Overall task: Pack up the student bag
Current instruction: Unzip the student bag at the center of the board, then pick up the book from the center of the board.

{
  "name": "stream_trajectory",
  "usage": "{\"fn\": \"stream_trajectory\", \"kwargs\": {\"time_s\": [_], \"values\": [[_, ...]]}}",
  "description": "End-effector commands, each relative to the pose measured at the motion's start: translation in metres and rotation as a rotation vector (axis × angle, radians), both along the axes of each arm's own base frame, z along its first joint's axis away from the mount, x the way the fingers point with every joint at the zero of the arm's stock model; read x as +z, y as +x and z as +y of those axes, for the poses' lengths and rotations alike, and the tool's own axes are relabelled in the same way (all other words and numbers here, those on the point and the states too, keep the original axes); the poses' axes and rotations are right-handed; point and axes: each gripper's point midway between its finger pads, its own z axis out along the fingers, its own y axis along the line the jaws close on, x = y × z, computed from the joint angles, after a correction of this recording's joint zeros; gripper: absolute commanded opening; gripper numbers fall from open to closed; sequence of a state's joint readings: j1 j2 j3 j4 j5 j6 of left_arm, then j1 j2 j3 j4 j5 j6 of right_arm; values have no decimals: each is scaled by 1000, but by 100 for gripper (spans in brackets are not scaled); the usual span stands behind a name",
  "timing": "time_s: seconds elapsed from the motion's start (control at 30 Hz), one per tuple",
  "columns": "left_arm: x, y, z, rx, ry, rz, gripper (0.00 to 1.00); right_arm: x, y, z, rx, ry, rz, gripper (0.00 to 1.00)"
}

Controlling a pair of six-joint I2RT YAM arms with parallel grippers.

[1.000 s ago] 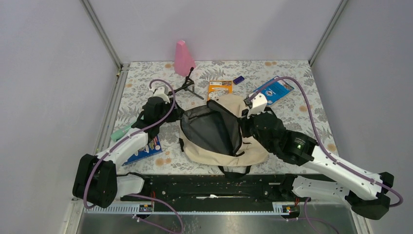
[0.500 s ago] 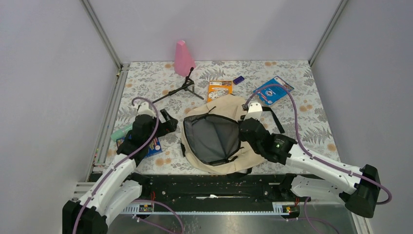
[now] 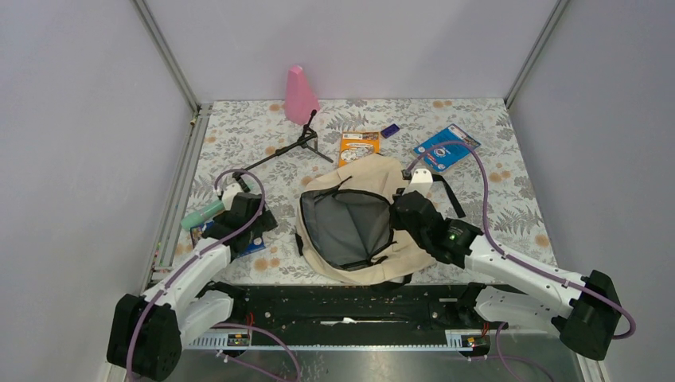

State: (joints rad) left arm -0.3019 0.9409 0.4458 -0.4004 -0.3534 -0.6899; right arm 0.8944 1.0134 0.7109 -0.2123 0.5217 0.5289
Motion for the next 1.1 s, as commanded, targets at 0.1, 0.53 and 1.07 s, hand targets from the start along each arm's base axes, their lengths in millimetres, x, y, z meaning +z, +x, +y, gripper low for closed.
{"fn": "stream_trajectory", "kwargs": {"time_s": [0.1, 0.53, 1.07], "values": [[32, 28, 9, 74, 128, -4, 99, 3, 5, 12, 8, 98, -10, 0], [15, 37, 13, 78, 289, 252, 98, -7, 10, 3, -16, 144, -4, 0], [-13, 26, 31, 43, 302, 449, 71, -71, 17, -26, -169, 93, 184, 0]]}}
